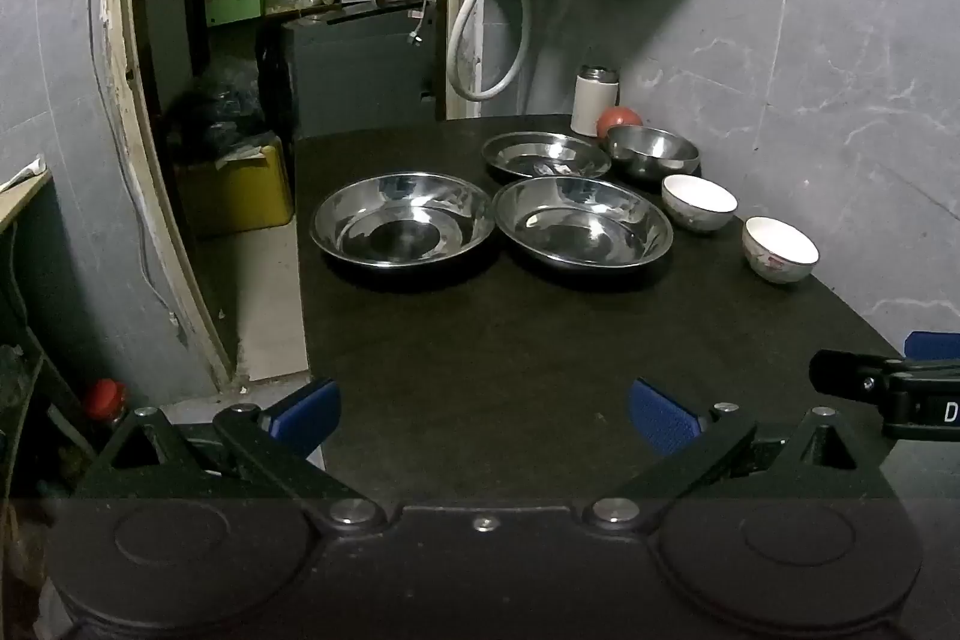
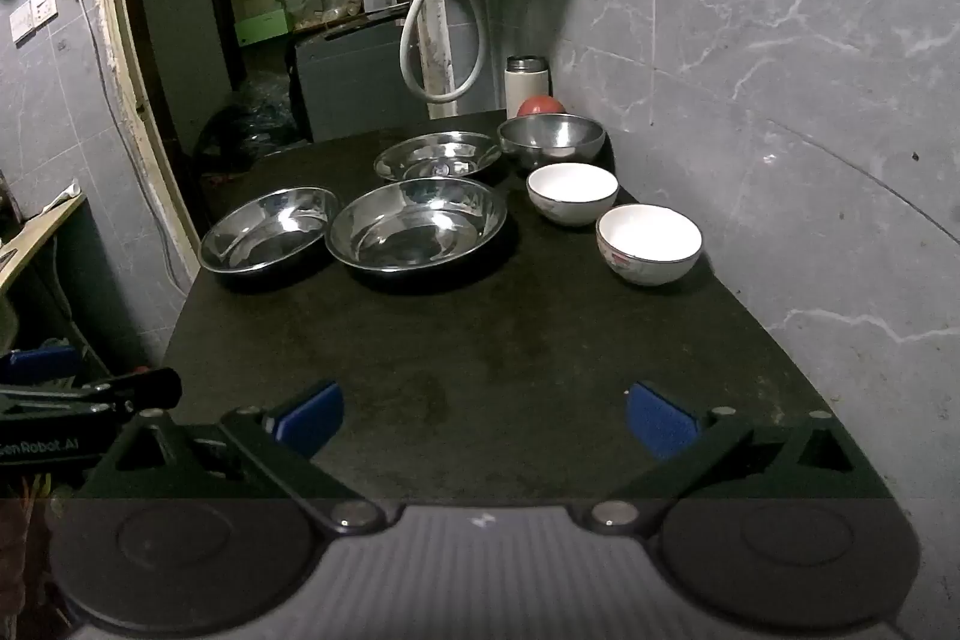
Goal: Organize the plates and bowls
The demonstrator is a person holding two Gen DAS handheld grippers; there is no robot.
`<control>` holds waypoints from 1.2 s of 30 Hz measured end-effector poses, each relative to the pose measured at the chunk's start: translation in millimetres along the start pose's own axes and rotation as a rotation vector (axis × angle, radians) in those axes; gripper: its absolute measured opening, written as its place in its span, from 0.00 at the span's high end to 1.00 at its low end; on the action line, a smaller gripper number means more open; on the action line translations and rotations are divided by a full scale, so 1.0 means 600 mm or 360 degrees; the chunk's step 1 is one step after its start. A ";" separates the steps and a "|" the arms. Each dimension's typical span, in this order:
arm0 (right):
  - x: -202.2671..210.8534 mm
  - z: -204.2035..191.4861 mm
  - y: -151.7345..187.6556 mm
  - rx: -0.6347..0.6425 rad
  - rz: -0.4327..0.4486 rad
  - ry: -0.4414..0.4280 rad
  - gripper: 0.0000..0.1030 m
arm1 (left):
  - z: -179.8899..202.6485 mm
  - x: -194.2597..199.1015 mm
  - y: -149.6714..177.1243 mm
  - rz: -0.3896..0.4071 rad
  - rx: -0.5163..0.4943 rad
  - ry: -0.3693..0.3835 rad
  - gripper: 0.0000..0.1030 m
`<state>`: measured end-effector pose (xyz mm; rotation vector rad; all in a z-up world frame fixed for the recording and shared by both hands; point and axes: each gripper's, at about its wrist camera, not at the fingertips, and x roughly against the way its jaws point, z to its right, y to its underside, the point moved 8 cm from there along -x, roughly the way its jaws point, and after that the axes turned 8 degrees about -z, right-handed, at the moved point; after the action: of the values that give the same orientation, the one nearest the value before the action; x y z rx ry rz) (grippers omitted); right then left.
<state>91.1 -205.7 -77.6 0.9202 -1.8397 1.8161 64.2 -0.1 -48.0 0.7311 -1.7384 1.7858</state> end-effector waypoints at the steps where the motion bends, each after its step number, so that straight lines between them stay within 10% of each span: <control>1: 0.000 0.000 0.000 -0.0002 -0.0001 -0.0003 0.00 | 0.000 0.000 0.000 0.0000 0.0001 0.0002 0.01; 36: -0.006 0.003 -0.002 -0.0002 -0.0007 -0.0002 0.00 | 0.001 0.000 0.001 -0.0006 0.0003 0.0004 0.01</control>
<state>94.7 -207.0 -79.4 0.9245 -1.8379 1.8116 63.7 -0.4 -48.1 0.7319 -1.7328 1.7851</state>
